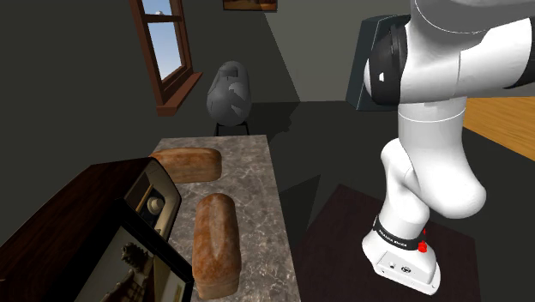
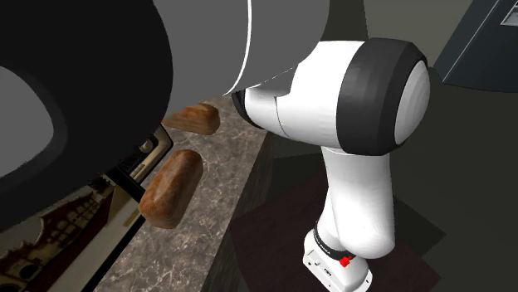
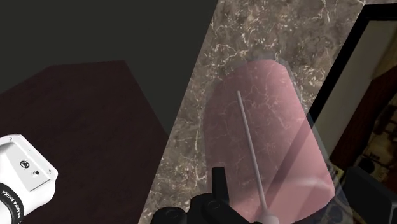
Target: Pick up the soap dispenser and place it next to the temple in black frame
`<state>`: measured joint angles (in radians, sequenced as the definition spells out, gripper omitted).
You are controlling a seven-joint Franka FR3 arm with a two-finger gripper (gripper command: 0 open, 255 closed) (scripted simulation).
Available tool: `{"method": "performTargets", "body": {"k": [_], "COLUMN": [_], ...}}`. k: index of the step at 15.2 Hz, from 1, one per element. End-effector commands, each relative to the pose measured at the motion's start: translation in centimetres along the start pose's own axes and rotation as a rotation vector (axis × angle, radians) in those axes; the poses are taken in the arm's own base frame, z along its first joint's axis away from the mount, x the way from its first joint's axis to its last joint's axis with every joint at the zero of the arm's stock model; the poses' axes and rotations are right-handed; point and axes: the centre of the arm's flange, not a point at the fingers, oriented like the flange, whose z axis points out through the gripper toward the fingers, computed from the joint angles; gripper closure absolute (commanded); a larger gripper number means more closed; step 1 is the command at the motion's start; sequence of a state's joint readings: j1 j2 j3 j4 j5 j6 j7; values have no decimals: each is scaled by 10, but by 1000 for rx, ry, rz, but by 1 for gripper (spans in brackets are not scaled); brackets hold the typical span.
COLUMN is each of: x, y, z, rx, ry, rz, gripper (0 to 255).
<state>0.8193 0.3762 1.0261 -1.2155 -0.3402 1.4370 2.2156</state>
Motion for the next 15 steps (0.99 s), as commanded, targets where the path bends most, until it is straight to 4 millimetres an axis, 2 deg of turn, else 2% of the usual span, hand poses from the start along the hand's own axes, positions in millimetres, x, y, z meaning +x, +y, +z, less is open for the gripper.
{"method": "performTargets", "body": {"k": [1,15], "x": [0,-1], "y": [0,1], "z": [10,84], "rx": [1,1], "ry": [-1,-1], "rz": [0,0], "gripper": [255,255]}}
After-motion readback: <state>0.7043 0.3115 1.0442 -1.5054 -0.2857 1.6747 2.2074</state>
